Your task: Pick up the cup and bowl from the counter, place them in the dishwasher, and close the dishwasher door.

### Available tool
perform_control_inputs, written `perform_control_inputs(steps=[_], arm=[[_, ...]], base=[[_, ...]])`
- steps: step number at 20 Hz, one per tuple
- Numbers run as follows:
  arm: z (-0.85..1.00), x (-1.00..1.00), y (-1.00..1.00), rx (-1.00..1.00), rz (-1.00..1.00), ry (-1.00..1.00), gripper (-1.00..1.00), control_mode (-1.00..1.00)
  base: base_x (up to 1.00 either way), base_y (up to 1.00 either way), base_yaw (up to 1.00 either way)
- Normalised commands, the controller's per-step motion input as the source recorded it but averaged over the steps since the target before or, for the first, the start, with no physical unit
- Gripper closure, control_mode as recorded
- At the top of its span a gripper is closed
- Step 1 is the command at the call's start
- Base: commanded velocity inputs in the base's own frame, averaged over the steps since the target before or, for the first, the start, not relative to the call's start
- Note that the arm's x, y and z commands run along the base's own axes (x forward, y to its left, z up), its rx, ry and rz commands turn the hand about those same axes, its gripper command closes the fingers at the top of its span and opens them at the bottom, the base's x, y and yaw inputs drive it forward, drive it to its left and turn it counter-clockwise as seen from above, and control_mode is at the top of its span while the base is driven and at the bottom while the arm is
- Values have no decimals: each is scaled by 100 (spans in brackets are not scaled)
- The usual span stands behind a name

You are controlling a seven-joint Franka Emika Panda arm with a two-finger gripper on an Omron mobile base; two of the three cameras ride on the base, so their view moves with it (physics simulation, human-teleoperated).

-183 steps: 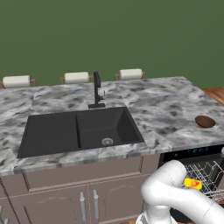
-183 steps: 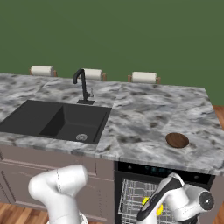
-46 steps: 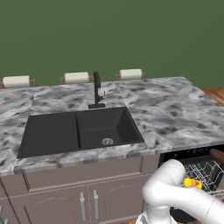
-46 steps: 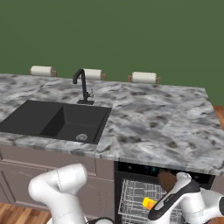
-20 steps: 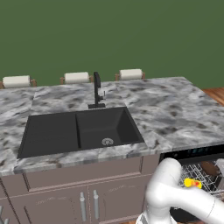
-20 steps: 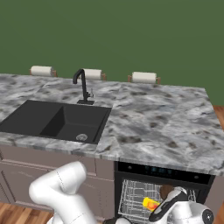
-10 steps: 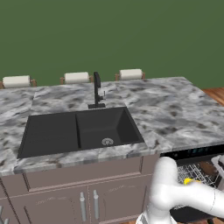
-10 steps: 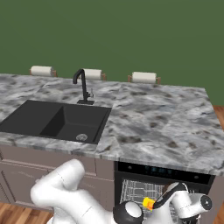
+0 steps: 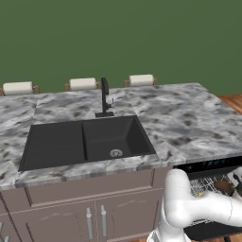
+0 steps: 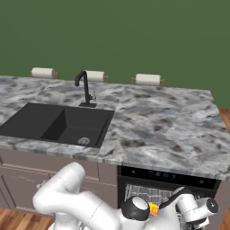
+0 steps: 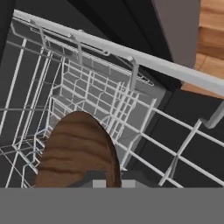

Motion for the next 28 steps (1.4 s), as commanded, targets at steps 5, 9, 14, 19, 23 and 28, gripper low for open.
perform_control_inputs(steps=[5,9,14,19,23,28], arm=[[-78,3,-5,20,3,-9,100,-100],[-74,6,0,26,3,-14,100,-100],[-73,4,0,26,2,-14,100,-100],[-79,0,0,8,3,-3,100,-100],[-75,0,0,0,4,0,-100,-100],[-63,-4,0,0,3,-1,-100,-100]], base=[[0,0,0],[0,0,0],[0,0,0],[0,0,0],[0,0,0],[0,0,0]])
